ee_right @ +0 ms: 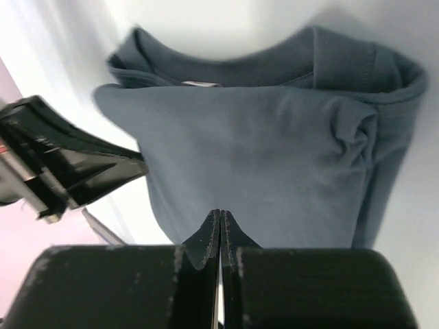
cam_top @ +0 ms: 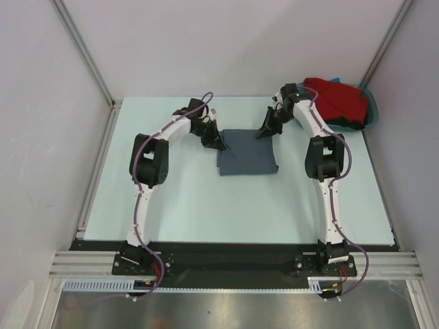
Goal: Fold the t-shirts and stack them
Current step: Fold the tshirt
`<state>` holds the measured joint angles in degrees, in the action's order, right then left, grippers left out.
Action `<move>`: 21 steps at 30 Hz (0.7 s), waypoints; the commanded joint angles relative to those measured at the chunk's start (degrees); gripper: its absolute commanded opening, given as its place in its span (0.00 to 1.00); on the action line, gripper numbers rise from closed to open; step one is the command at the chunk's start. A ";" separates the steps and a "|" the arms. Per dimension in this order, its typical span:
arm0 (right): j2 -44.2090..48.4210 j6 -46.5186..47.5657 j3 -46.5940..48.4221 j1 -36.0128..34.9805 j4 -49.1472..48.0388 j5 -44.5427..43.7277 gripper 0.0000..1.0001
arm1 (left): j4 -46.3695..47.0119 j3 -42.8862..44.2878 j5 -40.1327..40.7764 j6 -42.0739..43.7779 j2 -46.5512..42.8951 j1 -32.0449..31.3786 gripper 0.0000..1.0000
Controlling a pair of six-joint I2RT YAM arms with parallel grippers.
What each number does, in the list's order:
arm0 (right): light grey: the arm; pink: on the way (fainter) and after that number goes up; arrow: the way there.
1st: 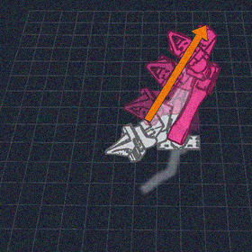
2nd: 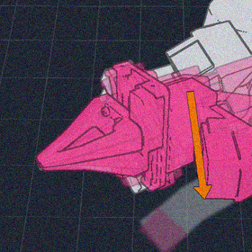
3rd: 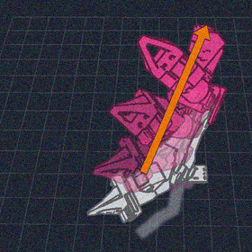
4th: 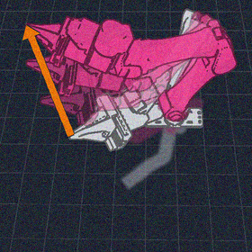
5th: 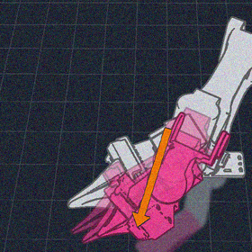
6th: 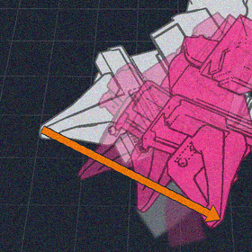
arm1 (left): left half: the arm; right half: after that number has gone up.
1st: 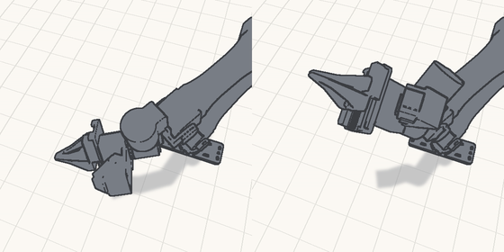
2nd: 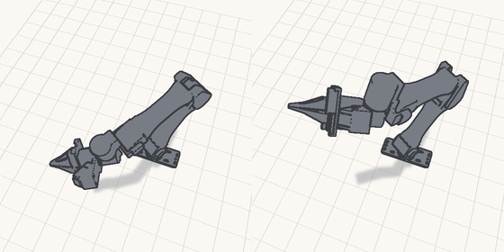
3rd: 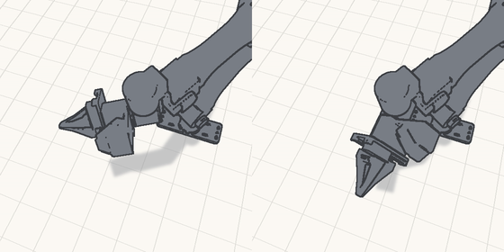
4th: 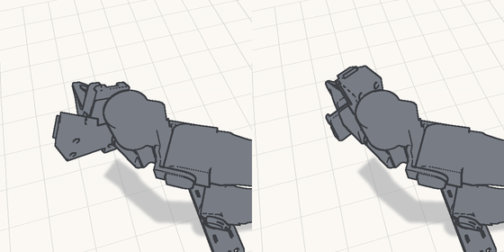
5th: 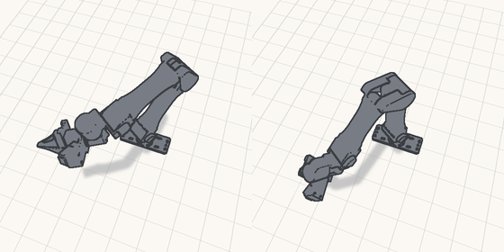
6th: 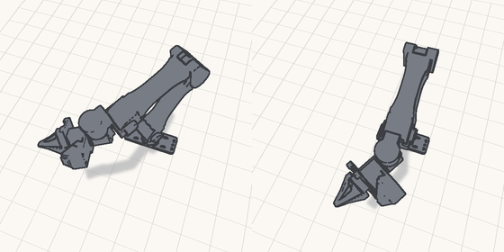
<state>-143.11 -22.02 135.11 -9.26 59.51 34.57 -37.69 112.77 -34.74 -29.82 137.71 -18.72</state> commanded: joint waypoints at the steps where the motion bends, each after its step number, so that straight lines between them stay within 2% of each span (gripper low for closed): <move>1: -2.52 -0.65 0.42 -0.41 2.02 3.75 0.00 | 2.18 -0.88 -1.29 -0.15 -1.83 -0.09 0.00; 14: -7.97 -0.13 2.44 0.73 3.77 -4.68 0.00 | 2.54 -2.82 -1.38 0.03 -3.76 -0.09 0.01; 21: -8.68 -0.13 2.53 1.35 3.78 -5.83 0.00 | 2.62 -4.93 -0.85 0.38 -5.96 0.09 0.00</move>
<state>-150.36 -22.50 135.90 -8.99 62.30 33.58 -35.14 108.81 -34.92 -29.95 136.99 -18.72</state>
